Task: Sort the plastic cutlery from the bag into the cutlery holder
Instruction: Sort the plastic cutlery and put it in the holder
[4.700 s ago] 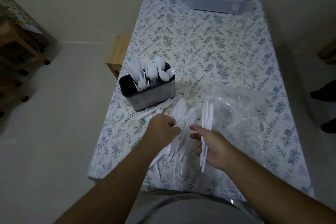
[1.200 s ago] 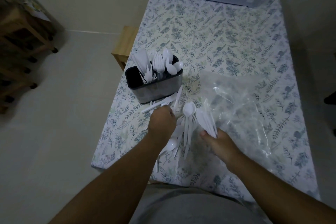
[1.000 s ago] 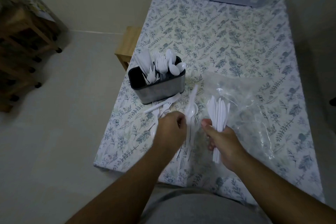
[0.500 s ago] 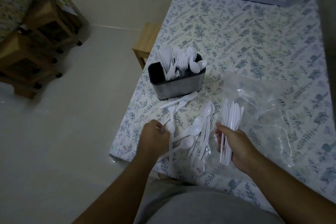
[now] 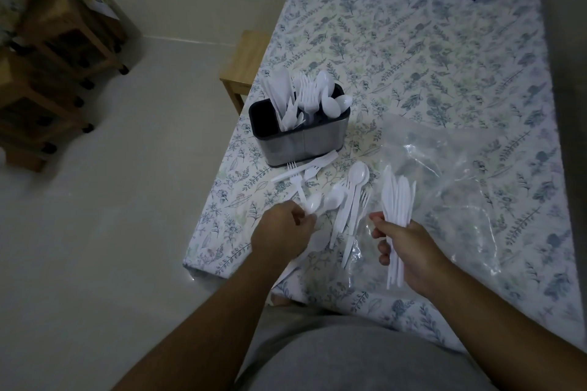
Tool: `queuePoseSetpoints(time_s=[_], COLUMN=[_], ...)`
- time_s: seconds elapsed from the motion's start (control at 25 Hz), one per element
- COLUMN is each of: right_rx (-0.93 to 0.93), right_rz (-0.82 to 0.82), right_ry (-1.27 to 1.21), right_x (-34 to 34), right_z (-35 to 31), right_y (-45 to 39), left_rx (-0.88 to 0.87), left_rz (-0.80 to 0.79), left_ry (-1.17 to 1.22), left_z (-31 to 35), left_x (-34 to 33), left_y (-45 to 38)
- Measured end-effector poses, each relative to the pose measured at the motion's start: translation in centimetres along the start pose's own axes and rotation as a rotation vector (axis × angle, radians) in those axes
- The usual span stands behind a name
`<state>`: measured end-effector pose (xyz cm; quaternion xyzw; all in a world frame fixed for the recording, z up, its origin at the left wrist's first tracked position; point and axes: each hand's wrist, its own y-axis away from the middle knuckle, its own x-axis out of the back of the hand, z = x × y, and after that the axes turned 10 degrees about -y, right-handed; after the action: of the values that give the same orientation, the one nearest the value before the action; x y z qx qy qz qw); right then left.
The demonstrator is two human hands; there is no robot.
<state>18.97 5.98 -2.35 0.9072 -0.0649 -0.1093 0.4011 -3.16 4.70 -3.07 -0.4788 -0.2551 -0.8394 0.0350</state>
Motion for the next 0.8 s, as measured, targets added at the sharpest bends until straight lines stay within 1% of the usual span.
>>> queuePoseSetpoints(time_s=[0.08,0.12,0.2,0.28,0.36,0.48,0.64,0.72,0.8], right_rx=[0.010,0.019,0.035,0.031,0.021,0.036,0.043,0.038,0.043], right_rz=[0.030,0.048,0.076,0.078,0.051,0.039,0.079,0.089,0.100], right_ry=[-0.024,-0.009,0.050,0.060,0.064,0.117,0.140,0.151,0.153], right_x=[0.6,0.8,1.1,1.1,0.9,1.0,1.7,2.0,2.3], right_z=[0.0,0.1,0.3,0.4,0.4,0.3,0.3,0.3,0.5], right_y=[0.0,0.0,0.0,0.2,0.6,1.2,1.5,1.5,1.4], left_rx=[0.030,0.010,-0.160,-0.369,-0.473,-0.516,-0.559,-0.525,-0.458], left_rz=[0.105,0.143,0.161,0.113,0.039,-0.062,-0.104,-0.113,-0.125], left_ry=[0.016,0.005,-0.081,-0.226,-0.364,-0.437,-0.441,-0.458,-0.391], left_z=[0.3,0.4,0.9,2.2,3.8,5.2,5.1,4.6,4.1], left_x=[0.1,0.1,-0.2,-1.3,-2.9,-4.6,-5.4,-5.4,-5.2], left_y=[0.0,0.1,0.3,0.6,1.0,2.1,3.5,3.3,3.1])
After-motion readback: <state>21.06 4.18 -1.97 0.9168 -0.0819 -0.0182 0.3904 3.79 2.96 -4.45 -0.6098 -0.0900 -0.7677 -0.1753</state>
